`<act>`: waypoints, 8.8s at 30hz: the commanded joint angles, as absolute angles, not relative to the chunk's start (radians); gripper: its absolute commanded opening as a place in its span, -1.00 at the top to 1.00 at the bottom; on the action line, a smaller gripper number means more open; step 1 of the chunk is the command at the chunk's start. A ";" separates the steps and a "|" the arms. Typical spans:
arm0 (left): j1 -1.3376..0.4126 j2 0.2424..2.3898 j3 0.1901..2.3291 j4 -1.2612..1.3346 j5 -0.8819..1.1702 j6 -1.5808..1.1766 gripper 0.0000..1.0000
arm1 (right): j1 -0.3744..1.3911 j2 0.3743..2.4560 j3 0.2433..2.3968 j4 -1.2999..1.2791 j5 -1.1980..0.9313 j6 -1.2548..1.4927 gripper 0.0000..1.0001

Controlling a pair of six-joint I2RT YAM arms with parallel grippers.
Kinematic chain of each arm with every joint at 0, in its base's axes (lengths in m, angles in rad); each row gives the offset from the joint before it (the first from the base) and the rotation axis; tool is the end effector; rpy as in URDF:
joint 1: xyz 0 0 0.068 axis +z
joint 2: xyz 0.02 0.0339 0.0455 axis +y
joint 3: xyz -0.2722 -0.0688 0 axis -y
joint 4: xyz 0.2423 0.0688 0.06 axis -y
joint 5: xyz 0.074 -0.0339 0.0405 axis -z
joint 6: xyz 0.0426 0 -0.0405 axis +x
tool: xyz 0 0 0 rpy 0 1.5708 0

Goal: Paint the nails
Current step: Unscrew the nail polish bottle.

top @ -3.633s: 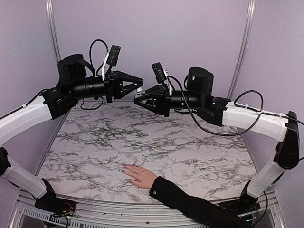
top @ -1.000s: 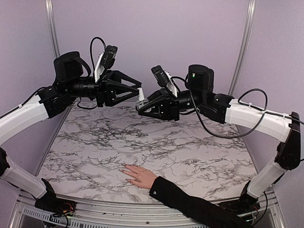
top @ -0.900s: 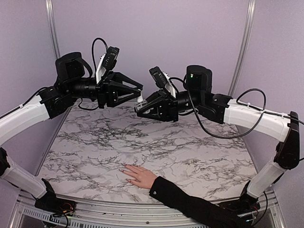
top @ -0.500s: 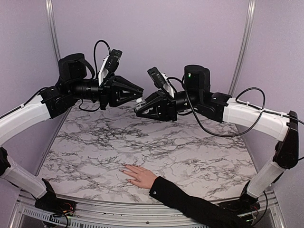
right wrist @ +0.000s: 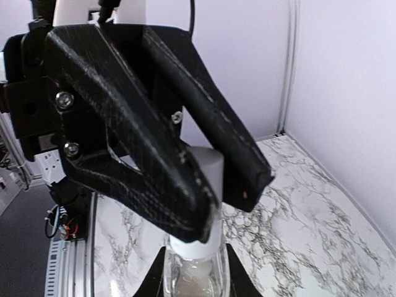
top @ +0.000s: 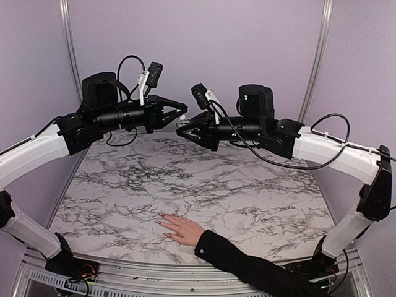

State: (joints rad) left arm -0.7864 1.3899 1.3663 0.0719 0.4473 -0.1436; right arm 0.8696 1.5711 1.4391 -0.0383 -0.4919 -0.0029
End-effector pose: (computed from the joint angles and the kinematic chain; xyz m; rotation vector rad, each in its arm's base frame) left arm 0.2179 -0.2444 0.4410 0.8591 1.3834 -1.0674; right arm 0.2286 0.3019 0.3944 -1.1071 1.4724 1.0484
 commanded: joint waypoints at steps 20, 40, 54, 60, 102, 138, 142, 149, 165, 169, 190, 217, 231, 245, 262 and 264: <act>-0.900 1.467 1.513 0.005 -0.189 -0.258 0.43 | 0.941 1.552 1.477 -0.079 -0.017 -0.117 1.00; -0.731 1.300 1.323 0.153 0.708 -0.165 -0.23 | 0.876 1.441 1.319 0.061 -0.579 -0.008 1.00; -0.732 1.345 1.417 -0.098 0.755 -0.045 -0.06 | 0.875 1.441 1.337 0.004 -0.605 -0.046 1.00; -0.740 1.363 1.434 -0.126 0.757 -0.035 0.05 | 0.874 1.456 1.354 -0.037 -0.602 -0.061 1.00; -0.780 1.427 1.487 -0.227 0.679 -0.034 1.00 | 0.876 1.463 1.371 -0.140 -0.555 -0.156 1.00; -0.826 1.441 1.577 -0.390 0.499 0.033 1.00 | 0.908 1.513 1.432 -0.288 -0.416 -0.248 1.00; -0.826 1.444 1.576 -0.394 0.506 0.034 1.00 | 0.908 1.515 1.433 -0.285 -0.419 -0.249 1.00; -0.822 1.430 1.578 -0.400 0.477 0.057 1.00 | 0.908 1.518 1.427 -0.280 -0.424 -0.248 1.00; -0.819 1.424 1.583 -0.399 0.483 0.058 1.00 | 0.909 1.540 1.417 -0.259 -0.423 -0.238 1.00; -0.814 1.422 1.582 -0.400 0.480 0.064 1.00 | 0.908 1.545 1.422 -0.260 -0.426 -0.236 1.00; -0.797 1.406 1.563 -0.399 0.503 0.058 1.00 | 0.908 1.546 1.420 -0.244 -0.431 -0.230 1.00; -0.783 1.391 1.552 -0.435 0.477 0.088 1.00 | 0.899 1.499 1.378 -0.232 -0.430 -0.231 1.00; -0.781 1.384 1.543 -0.440 0.532 0.081 1.00 | 0.881 1.485 1.364 -0.200 -0.441 -0.207 1.00; -0.781 1.387 1.558 -0.429 0.525 0.071 1.00 | 0.897 1.497 1.354 -0.227 -0.463 -0.251 1.00; -0.783 1.407 1.552 -0.413 0.536 0.054 1.00 | 0.915 1.491 1.375 -0.235 -0.476 -0.275 1.00; -0.783 1.407 1.552 -0.413 0.540 0.053 1.00 | 0.916 1.488 1.375 -0.230 -0.475 -0.271 1.00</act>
State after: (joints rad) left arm -0.7872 1.4078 1.5436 -0.4240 0.5163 0.0624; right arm 0.9077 1.5181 1.3495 -0.2440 -0.4660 -0.2642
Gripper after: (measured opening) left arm 0.142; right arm 0.198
